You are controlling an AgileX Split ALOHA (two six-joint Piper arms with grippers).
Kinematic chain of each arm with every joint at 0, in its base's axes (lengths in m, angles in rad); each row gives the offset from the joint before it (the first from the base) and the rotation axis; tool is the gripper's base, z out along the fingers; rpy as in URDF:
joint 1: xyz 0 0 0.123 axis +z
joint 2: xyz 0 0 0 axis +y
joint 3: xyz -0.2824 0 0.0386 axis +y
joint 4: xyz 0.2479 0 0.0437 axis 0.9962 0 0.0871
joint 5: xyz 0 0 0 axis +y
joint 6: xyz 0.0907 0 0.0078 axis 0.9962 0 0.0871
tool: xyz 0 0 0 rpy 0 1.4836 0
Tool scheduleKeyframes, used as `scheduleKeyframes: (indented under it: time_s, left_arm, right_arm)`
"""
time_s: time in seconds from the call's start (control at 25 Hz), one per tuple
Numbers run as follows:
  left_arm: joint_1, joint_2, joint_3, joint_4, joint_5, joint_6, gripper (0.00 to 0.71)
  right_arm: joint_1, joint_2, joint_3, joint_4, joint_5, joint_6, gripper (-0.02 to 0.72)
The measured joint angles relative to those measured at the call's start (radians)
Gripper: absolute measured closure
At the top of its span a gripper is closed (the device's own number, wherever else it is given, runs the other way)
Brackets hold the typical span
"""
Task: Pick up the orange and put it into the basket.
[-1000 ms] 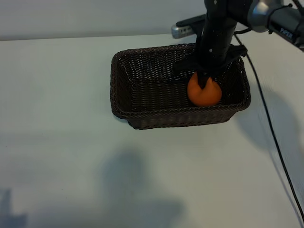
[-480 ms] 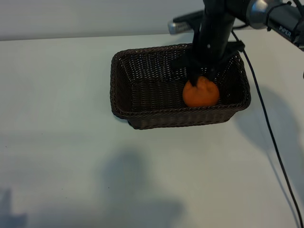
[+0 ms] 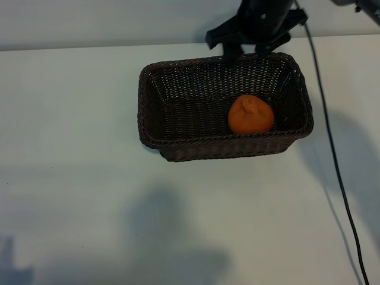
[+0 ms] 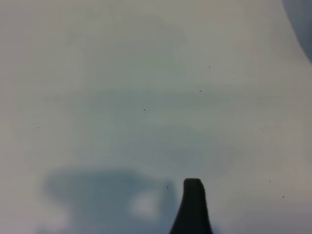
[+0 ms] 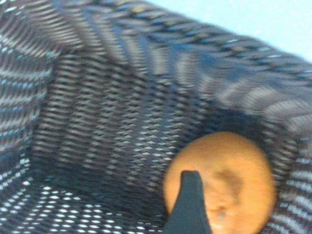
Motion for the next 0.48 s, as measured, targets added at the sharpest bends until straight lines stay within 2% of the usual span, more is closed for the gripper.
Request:
scheduleKeyframes:
  time_s: [0.2, 0.48]
  left_arm:
    - [0.000, 0.000, 0.000, 0.000, 0.000, 0.000, 0.116]
    - [0.000, 0.000, 0.000, 0.000, 0.000, 0.000, 0.116]
  right_arm:
    - [-0.101, -0.050, 0.000, -0.047, 0.000, -0.011, 0.140]
    - [-0.347, -0.092, -0.001, -0.066, 0.000, -0.066, 0.142]
